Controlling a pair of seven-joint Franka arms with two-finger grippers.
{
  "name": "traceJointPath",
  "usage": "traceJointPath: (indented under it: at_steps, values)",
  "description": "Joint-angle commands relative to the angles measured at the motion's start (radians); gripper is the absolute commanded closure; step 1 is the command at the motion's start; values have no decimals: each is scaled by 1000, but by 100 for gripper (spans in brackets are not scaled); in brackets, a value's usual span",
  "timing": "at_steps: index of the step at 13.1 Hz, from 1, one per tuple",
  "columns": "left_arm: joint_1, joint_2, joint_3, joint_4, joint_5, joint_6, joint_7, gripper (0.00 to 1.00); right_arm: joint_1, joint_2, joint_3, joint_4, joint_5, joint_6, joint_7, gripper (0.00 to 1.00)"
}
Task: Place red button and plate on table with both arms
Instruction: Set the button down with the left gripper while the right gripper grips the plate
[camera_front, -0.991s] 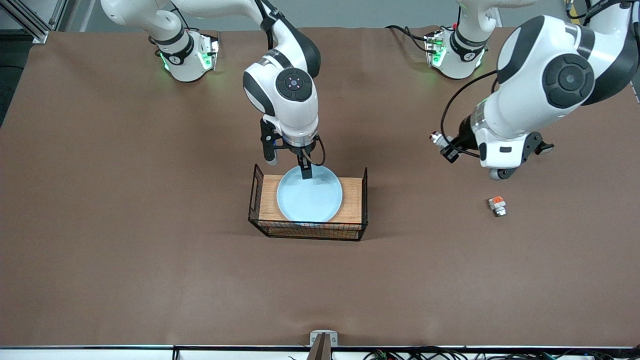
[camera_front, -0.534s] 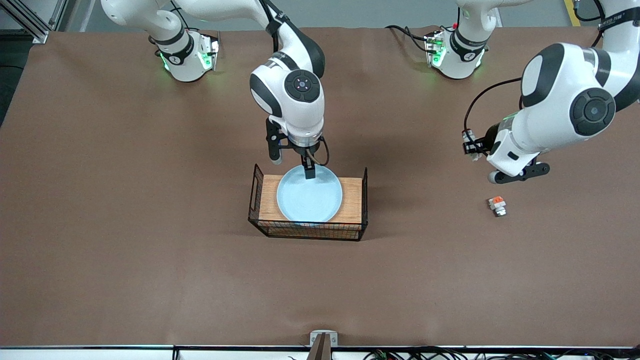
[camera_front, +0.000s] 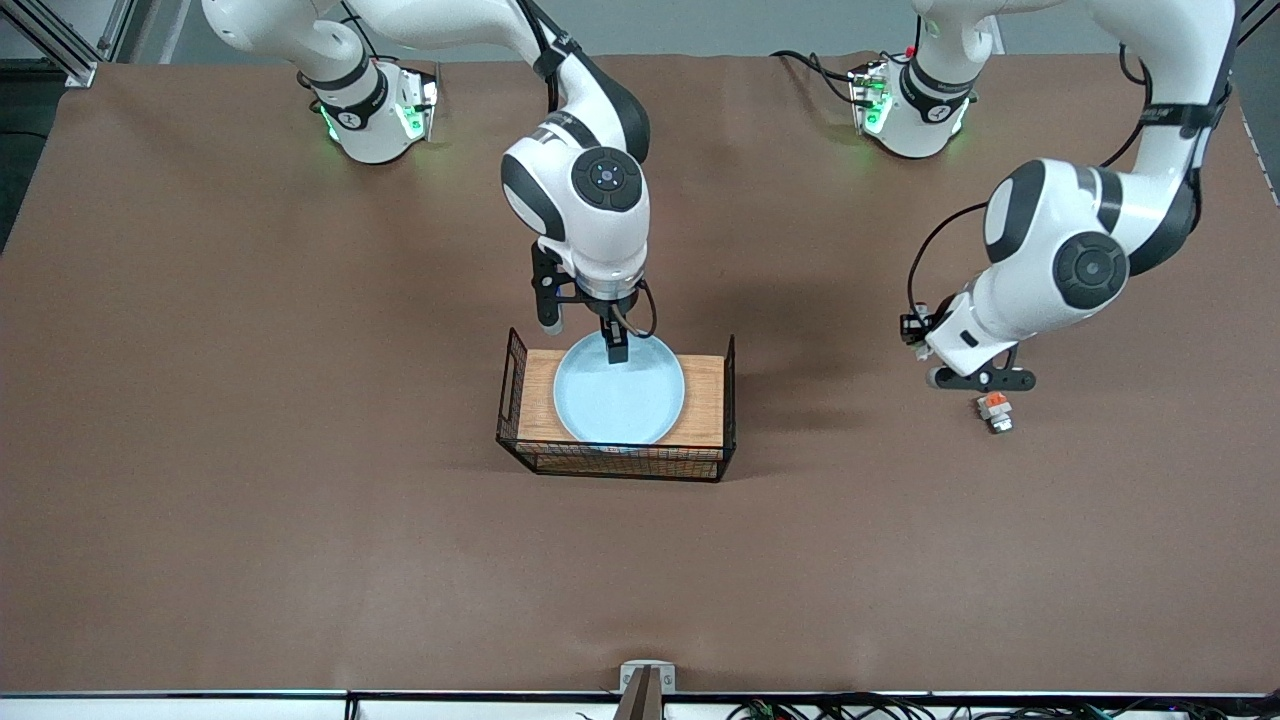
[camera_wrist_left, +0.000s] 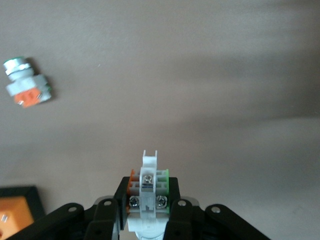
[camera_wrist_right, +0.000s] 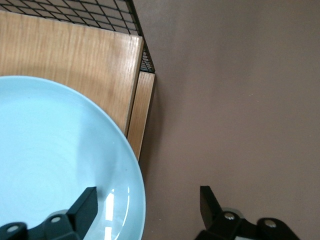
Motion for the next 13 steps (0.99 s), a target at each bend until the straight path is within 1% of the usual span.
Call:
traceJointPath:
  at_steps: [1,4,7,8,9,11,12,13]
  values:
    - [-3,97,-2,20,97,90,-2,87,-4,18,1,39,-13,-5,19,16]
    - [-6,194,-1,28,105,211,-61,87,1,28,1,45,-13,-5,17,19]
    - [-3,249,4,55,159,231,-83,87,4,34,1,45,-13,-3,16,21]
    - [-2,263,5,64,159,231,-89,87,4,34,1,45,-15,-3,9,26]
    - [0,269,7,69,159,233,-92,87,3,34,1,50,-13,0,6,35]
    - [3,272,10,69,161,233,-92,86,3,34,1,58,-15,6,5,67]
    - [6,280,10,69,161,236,-92,86,1,34,1,64,-13,6,5,85]
    - [6,285,11,69,165,241,-92,86,1,35,1,68,-13,6,6,97]
